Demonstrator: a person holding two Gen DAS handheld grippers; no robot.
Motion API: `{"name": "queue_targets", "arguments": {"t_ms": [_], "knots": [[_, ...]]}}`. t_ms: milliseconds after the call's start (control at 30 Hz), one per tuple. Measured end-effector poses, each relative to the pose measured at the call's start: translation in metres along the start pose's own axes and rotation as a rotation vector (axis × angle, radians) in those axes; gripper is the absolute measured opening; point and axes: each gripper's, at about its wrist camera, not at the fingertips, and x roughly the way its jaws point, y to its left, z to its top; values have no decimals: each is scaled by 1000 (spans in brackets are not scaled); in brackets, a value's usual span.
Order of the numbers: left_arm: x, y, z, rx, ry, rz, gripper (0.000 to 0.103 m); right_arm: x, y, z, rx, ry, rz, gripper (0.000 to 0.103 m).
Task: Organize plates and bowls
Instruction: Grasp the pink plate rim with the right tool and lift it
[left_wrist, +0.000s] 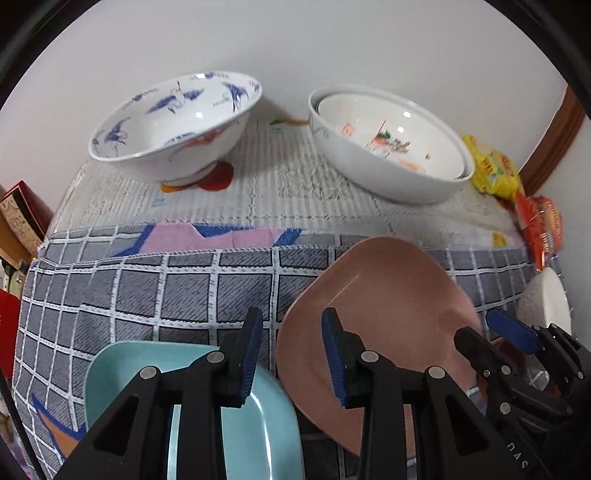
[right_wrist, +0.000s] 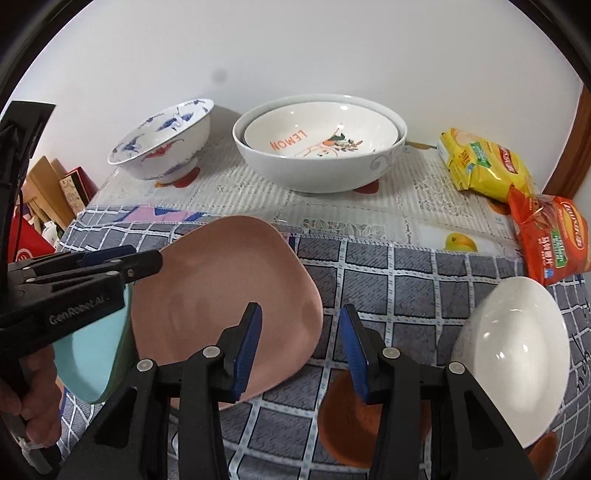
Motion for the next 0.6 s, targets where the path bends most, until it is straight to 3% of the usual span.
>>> {"name": "queue_targets", "arguments": {"t_ms": [100,167,267,300,600], "knots": [[9,-2,1,6,18,1,29,10,1,0,-10,18,-13,39],[14,-3,1,6,30,5,22,18,1,0,-16,38,-23,35],[21,-4,-1,9,32,20,16,29,1,0,-22,75,-52,23],[20,-3,0,8,23,13,16,32,1,0,-27,73,-81,13],[-21,4,2,-36,-48,-38,15,-3,-8,12,55,-12,-23,8]]}}
